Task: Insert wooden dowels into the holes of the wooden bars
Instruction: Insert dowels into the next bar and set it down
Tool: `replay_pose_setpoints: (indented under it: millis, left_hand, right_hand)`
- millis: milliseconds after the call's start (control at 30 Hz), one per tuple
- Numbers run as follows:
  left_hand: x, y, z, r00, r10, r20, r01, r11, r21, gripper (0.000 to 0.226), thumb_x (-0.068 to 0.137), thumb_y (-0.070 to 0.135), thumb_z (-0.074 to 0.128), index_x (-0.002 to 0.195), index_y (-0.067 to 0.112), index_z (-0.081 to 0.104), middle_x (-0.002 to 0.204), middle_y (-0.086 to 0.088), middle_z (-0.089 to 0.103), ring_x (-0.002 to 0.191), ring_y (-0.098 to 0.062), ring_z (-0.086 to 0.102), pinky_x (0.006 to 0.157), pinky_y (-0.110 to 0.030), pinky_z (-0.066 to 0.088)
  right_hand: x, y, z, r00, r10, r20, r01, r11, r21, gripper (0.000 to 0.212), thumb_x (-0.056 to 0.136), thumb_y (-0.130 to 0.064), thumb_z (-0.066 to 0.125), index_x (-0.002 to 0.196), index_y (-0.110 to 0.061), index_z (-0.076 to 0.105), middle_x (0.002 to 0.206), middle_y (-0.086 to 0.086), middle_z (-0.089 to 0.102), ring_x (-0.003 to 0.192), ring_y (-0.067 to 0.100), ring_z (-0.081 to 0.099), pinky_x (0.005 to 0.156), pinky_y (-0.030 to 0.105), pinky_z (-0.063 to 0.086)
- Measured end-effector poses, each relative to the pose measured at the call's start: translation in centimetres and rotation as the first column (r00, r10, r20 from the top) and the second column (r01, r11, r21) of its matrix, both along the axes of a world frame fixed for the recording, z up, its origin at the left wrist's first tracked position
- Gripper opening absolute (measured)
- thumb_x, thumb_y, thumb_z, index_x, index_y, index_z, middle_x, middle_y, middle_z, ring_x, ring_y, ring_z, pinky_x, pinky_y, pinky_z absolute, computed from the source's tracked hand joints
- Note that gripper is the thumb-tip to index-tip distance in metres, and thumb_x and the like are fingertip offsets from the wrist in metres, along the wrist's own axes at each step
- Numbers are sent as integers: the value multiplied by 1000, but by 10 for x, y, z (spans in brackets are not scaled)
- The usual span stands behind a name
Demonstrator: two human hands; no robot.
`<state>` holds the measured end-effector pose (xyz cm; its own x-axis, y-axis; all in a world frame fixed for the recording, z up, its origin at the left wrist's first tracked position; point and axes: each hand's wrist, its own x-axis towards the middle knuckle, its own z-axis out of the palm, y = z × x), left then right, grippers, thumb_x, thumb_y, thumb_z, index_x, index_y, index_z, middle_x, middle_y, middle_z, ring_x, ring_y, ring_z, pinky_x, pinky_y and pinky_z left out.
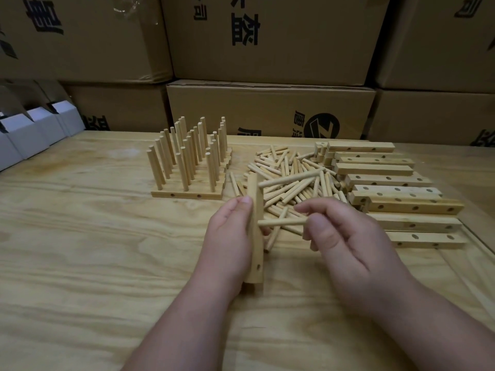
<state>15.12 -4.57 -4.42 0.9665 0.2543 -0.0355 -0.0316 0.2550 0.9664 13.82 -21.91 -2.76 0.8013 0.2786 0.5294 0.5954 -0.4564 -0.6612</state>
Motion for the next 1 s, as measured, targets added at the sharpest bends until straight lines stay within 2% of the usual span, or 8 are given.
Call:
replay_pose_setpoints:
  millis: [67, 100, 167, 233, 433, 667, 900, 1000]
  left_hand:
    - [3, 5, -1, 997, 53, -50, -56, 997, -56, 36, 104, 37, 48, 89, 19, 76, 59, -6, 65, 42, -15, 54, 39, -26, 44]
    - [5, 8, -1, 995, 67, -67, -74, 992, -102, 38, 104, 38, 48, 89, 18, 77, 59, -6, 64, 42, -15, 53, 39, -26, 43]
    - [8, 11, -1, 994, 72, -87, -88, 977, -193, 41, 103, 40, 48, 88, 17, 78, 59, -5, 62, 44, -15, 51, 42, -26, 42]
    - [9, 12, -1, 994, 70, -84, -88, 966, -243, 42, 102, 40, 47, 86, 16, 78, 59, -4, 60, 44, -15, 50, 42, -25, 41]
    - [9, 12, -2, 996, 62, -71, -77, 969, -236, 41, 103, 39, 48, 90, 14, 78, 59, -5, 60, 44, -15, 51, 42, -25, 42]
    - [8, 11, 0, 996, 52, -73, -68, 971, -230, 40, 103, 39, 48, 93, 12, 76, 59, -5, 60, 44, -14, 52, 40, -26, 43]
    - [8, 11, 0, 996, 57, -72, -73, 967, -245, 40, 103, 38, 48, 94, 12, 76, 58, -5, 60, 43, -15, 51, 40, -24, 43]
    - [9, 11, -1, 995, 57, -77, -77, 957, -281, 40, 103, 37, 47, 96, 10, 76, 59, -5, 59, 43, -14, 50, 39, -25, 42]
  right_hand:
    - [1, -2, -1, 1000, -6, -31, 8, 997, 77, 33, 97, -51, 39, 108, -33, 65, 90, -14, 65, 87, 12, 63, 67, 15, 45]
    - [4, -3, -2, 999, -42, -24, 42, 998, 36, 31, 97, -48, 41, 105, -33, 66, 92, -16, 64, 91, 9, 63, 70, 13, 45]
    - [8, -4, -3, 994, -105, 42, 110, 980, -165, 23, 94, -37, 49, 100, -30, 71, 97, -20, 62, 100, 4, 58, 84, 14, 42]
    - [10, -3, -5, 991, -81, 110, 117, 919, -376, 23, 87, -25, 55, 96, -30, 75, 107, -20, 61, 111, 6, 52, 97, 26, 37]
    - [11, -2, -7, 999, 18, -45, -43, 757, -653, 44, 81, -25, 40, 103, -42, 74, 143, -32, 45, 146, -1, 18, 116, 30, -6]
    - [12, -1, -7, 998, 32, -47, -57, 631, -774, 57, 82, -25, 32, 128, -45, 60, 143, -34, 40, 148, 0, 8, 116, 41, -15]
    - [8, 3, -8, 994, 92, -57, -103, 650, -753, 52, 89, -22, 35, 132, -43, 55, 158, -29, 19, 150, 2, -9, 119, 48, -10]
    - [8, 7, -9, 991, 117, -71, -131, 659, -741, 49, 92, -25, 36, 134, -41, 56, 158, -30, 24, 149, -3, -10, 120, 49, -9]
